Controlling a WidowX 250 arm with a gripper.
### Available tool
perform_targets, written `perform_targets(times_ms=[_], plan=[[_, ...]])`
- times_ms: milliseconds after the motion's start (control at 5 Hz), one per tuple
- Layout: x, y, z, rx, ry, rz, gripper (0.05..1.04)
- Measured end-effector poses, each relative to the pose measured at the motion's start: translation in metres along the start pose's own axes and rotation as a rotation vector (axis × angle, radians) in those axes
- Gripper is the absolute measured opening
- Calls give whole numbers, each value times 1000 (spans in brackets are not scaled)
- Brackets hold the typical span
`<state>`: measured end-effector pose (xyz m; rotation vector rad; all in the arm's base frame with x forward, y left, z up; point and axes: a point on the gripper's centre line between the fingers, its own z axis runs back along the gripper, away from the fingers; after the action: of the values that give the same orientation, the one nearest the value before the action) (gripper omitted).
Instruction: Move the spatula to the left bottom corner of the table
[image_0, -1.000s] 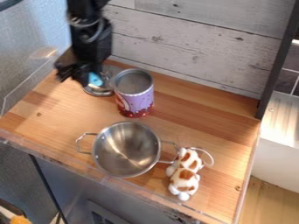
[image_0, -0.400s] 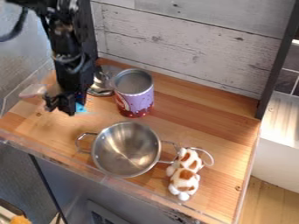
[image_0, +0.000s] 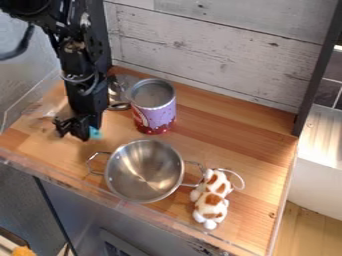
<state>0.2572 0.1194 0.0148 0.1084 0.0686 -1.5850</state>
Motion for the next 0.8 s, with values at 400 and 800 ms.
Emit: perform_targets(times_ms=[400,800], plan=[[3,1,-5,-12,-23,-23,388],[3,1,-5,-34,-35,-9,930]])
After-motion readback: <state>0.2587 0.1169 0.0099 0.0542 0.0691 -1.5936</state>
